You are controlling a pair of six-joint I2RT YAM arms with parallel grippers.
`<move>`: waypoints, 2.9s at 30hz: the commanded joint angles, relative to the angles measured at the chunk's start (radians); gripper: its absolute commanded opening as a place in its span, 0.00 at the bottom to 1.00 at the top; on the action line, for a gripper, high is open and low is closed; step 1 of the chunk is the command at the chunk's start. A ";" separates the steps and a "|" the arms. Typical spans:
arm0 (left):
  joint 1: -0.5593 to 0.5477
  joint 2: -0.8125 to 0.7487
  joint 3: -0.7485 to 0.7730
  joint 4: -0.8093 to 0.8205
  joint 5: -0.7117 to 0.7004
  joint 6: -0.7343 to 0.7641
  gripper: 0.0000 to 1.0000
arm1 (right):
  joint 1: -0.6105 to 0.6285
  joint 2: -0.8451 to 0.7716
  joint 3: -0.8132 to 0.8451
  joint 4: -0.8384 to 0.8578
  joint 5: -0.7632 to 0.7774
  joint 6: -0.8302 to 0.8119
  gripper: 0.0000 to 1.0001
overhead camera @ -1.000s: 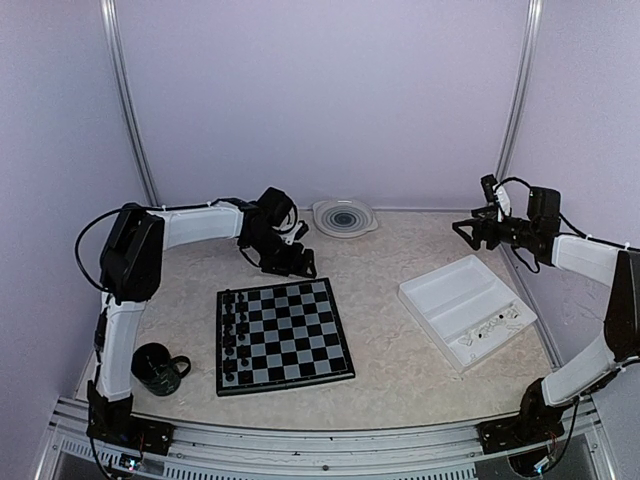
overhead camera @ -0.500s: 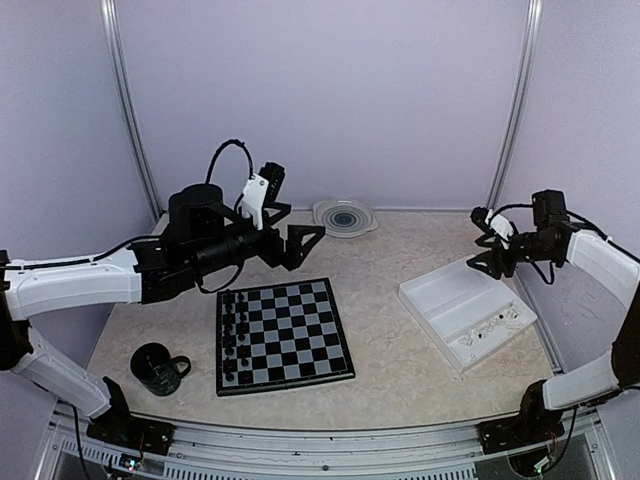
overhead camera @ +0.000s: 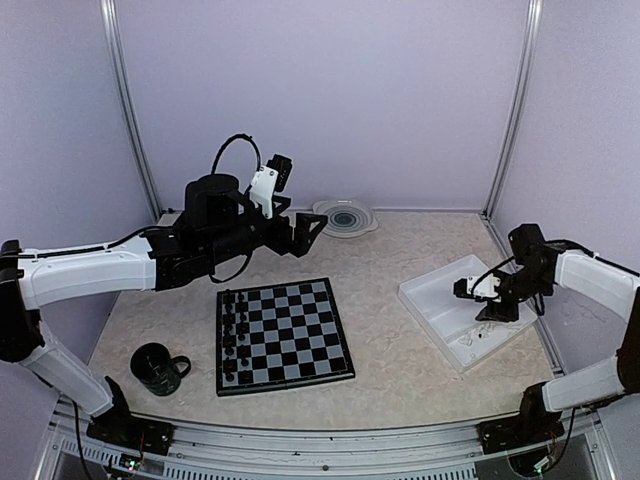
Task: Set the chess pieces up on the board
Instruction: Move the storage box to the center of the board, then pick up the queen from the storage box.
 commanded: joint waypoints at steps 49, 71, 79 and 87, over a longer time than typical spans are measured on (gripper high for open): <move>0.019 0.077 0.059 -0.064 0.048 -0.034 0.99 | 0.424 0.411 0.331 0.038 -0.083 0.277 0.58; 0.001 0.099 0.082 -0.096 0.087 -0.049 0.99 | 0.143 0.145 0.133 -0.128 -0.017 0.415 0.26; -0.003 0.100 0.082 -0.099 0.091 -0.044 0.99 | 0.140 0.191 0.133 -0.133 0.010 0.428 0.26; -0.005 0.107 0.083 -0.103 0.093 -0.041 0.99 | 0.136 0.214 0.119 -0.119 0.036 0.426 0.27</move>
